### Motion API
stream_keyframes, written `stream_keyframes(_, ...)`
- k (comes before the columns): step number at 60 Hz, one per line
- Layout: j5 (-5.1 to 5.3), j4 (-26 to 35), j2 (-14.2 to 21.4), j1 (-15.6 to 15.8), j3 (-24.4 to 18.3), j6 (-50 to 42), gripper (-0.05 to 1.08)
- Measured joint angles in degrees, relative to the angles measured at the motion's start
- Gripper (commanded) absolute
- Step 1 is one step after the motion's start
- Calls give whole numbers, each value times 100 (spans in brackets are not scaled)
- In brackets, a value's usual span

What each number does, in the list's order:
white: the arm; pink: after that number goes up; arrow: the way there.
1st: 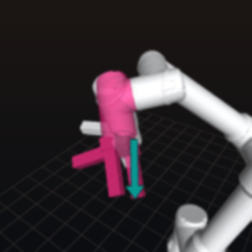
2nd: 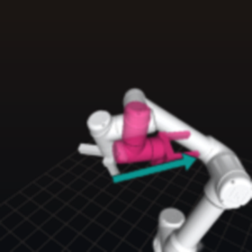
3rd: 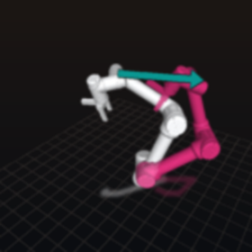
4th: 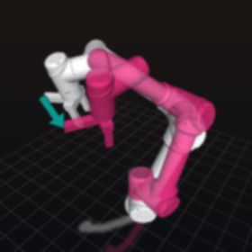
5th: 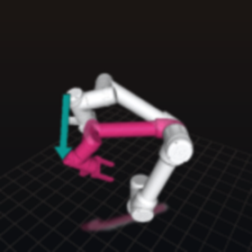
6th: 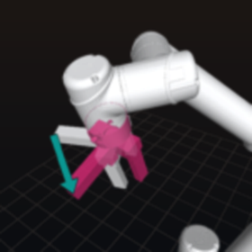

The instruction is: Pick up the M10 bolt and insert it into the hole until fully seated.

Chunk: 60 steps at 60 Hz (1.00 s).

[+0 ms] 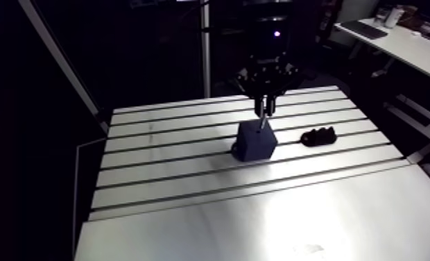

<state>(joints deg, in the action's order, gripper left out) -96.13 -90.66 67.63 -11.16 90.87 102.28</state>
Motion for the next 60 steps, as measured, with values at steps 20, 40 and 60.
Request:
stream_keyframes(20, -5, 0, -4, 4, 33, 9, 108)
stream_keyframes(40, -30, 3, -12, 4, 30, 30, 108)
stream_keyframes(60, -38, 1, -37, 5, 30, 41, 108)
